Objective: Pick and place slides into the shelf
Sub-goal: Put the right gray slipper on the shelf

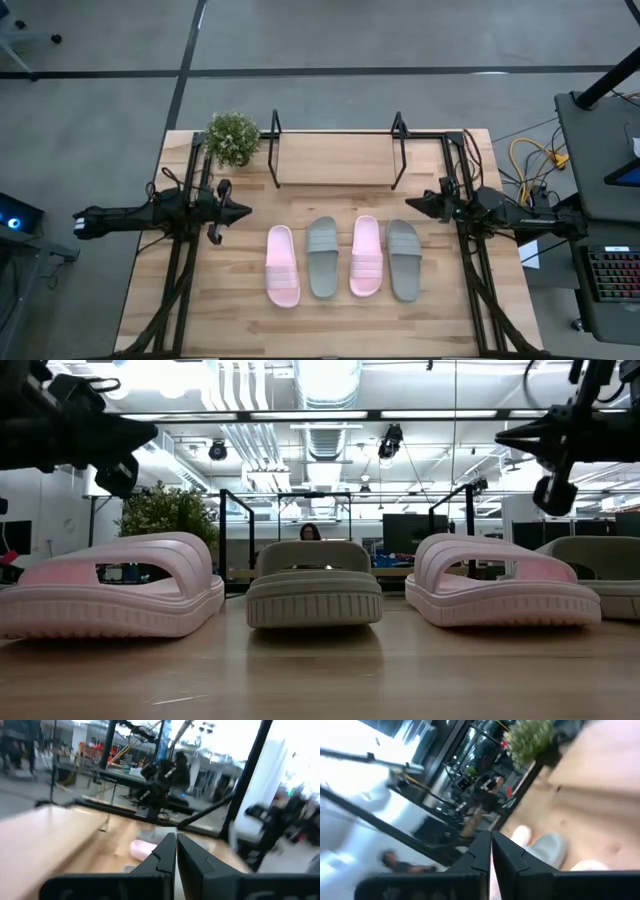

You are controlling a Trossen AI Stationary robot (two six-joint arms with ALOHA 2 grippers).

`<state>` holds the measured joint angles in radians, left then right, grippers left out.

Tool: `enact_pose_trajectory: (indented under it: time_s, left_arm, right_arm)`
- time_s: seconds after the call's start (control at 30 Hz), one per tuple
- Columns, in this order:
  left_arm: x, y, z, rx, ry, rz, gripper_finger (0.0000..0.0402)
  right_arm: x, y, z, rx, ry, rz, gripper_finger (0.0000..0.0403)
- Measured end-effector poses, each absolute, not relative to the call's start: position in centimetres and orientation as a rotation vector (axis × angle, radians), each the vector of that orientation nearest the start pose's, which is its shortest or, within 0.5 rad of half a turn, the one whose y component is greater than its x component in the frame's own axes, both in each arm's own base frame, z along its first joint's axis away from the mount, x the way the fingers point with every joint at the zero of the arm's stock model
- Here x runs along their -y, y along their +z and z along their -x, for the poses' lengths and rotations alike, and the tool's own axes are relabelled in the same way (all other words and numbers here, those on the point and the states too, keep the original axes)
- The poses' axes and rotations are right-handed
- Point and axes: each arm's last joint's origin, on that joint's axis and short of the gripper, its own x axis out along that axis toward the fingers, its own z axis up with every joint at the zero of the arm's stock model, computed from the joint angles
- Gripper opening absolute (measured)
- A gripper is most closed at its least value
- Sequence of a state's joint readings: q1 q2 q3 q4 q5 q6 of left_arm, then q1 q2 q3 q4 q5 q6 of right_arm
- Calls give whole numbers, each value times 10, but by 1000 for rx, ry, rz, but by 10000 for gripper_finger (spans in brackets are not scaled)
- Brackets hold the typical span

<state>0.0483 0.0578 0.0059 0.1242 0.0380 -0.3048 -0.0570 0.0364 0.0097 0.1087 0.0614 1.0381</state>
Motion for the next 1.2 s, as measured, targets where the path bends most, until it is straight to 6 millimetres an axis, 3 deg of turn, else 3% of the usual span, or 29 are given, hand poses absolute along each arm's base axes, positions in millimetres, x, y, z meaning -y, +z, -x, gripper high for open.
enact_pose_trajectory:
  time_s: [0.13, 0.37, 0.53, 0.67, 0.8, 0.93, 1.03, 1.2]
  left_arm:
    - [-5, 176, -100, 112, 19, 407, 0]
    - [-10, 177, -100, 172, 190, 553, 4]
    - [-12, 177, -101, 217, 252, 720, 56]
    - [-13, 188, -102, 333, 206, 823, 109]
    - [-13, 204, -101, 490, 153, 798, 137]
    - [-14, 212, -100, 580, 183, 691, 143]
    - [-14, 212, -103, 563, 212, 659, 144]
    - [-14, 209, -108, 521, 222, 662, 144]
  right_arm:
    - [8, 174, -99, 144, -66, -1155, 9]
    - [11, 174, -98, 198, -168, -1060, 14]
    - [7, 186, -98, 238, 4, -1034, 68]
    - [4, 201, -94, 329, 178, -1011, 125]
    - [5, 212, -89, 466, 207, -1002, 159]
    - [5, 218, -88, 454, 176, -926, 164]
    - [6, 235, -85, 435, 104, -849, 158]
    - [6, 283, -82, 320, 27, -725, 145]
